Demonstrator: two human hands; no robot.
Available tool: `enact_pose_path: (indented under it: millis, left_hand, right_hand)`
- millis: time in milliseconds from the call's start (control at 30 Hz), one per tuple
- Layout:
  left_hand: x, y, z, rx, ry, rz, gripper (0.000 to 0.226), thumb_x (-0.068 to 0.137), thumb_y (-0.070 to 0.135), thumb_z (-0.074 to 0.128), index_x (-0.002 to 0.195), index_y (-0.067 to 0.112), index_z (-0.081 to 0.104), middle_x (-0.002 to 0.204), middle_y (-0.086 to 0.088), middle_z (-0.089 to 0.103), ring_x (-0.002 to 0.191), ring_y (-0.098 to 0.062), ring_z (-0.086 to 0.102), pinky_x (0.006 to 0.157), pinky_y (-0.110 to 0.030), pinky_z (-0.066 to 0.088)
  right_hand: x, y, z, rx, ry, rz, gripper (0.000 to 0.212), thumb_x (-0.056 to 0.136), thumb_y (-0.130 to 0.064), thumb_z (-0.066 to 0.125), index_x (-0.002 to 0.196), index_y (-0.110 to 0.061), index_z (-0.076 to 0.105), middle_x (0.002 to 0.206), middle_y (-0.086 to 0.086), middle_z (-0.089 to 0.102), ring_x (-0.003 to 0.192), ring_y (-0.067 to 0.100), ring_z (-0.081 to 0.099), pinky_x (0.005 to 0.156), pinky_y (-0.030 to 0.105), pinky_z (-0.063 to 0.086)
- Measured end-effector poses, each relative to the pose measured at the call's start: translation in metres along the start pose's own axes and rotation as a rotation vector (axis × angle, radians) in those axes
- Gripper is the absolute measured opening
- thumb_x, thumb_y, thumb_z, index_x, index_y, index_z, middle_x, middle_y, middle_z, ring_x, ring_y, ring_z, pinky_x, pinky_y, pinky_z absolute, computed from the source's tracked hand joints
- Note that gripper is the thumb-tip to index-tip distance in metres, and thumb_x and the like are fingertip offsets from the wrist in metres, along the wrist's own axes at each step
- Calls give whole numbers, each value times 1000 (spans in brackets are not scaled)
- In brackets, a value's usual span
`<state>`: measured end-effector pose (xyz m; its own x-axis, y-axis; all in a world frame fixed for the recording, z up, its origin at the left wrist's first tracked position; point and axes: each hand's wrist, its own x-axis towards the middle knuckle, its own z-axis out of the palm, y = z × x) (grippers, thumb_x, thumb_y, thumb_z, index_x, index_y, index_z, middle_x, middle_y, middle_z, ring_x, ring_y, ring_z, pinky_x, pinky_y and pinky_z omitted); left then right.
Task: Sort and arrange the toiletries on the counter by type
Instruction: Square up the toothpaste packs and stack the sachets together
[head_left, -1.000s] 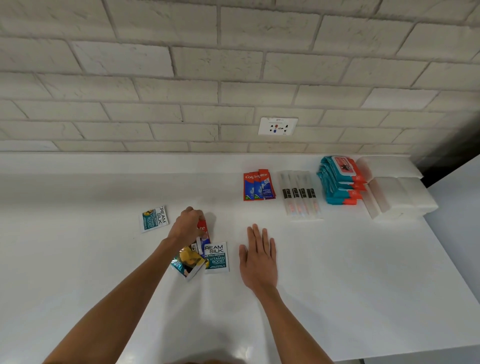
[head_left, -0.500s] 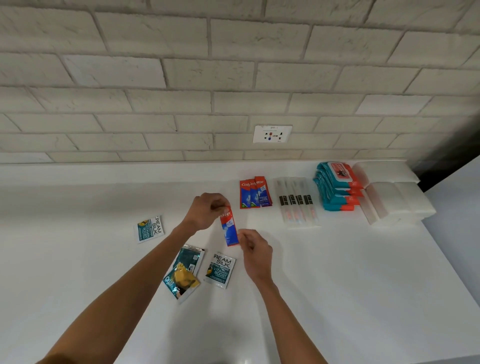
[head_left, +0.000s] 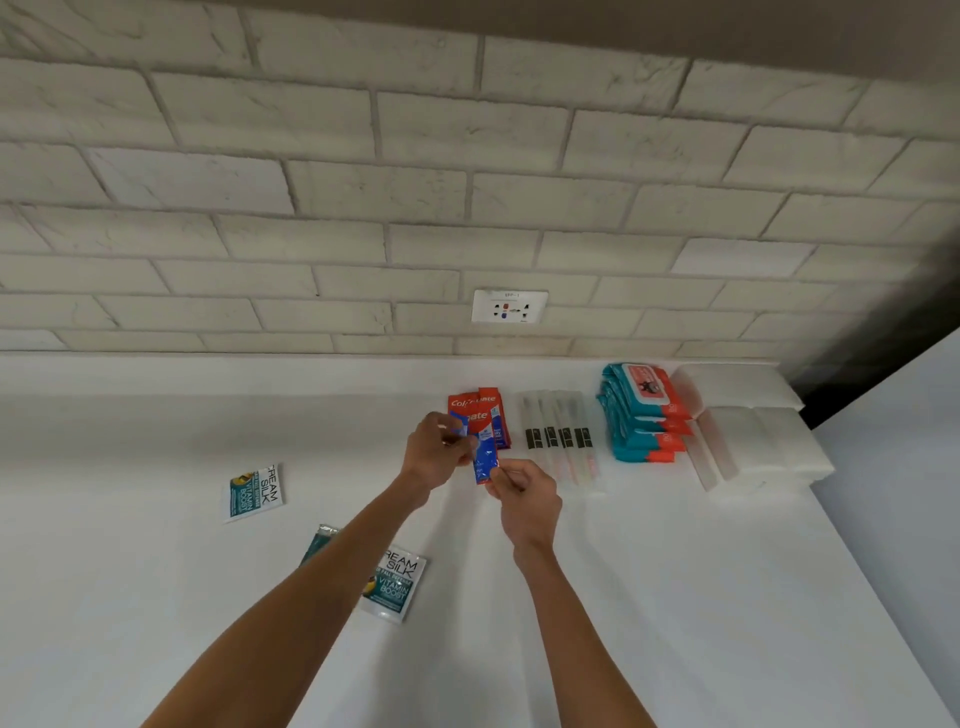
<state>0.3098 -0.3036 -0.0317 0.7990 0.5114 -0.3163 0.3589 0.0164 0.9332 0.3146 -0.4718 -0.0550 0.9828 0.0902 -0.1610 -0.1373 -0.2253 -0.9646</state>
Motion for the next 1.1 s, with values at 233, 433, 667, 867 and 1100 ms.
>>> enact_pose_path:
  millis: [233,433,667,867,1100]
  left_hand:
    - [6,2,48,41,95,-46,26,85,2,80,109,7,70,100,-6,73,82,-20,75,71,-29,64]
    - [25,3,63,150,140,-80,29,82,0,82,107,10,72,97,-3,72,90,-17,67,61,-9,43]
    - [44,-10,72,215,188,-103,27,85,-6,74,108,8,72,102,-8,72,96,-22,70,61,-16,48]
    - [55,-19,82,265,185,-90,22,87,0,76,107,9,72,101,-7,71,93,-21,70,78,-28,60]
    - [59,-22,84,370,154,-85,12,83,3,78,87,12,72,93,-7,72,86,-19,69,75,-31,61]
  right_hand:
    - [53,-12,2,-125,62,18,17,92,-6,75,104,-16,80,93,-2,81,86,12,77,71,11,55]
    - [83,-12,11,-271,7,-20,19,95,-1,72,94,-20,69,90,-1,74,85,17,73,80,29,63]
    - [100,3,22,-440,-23,-41,17,98,0,67,103,-14,74,91,-6,69,82,10,67,69,13,52]
    - [108,4,23,-471,-29,-60,24,99,4,62,96,-19,69,87,-9,65,73,-2,60,57,8,46]
    - [110,9,24,-489,-30,-91,23,101,1,62,90,-19,65,84,-9,65,70,-2,60,57,6,45]
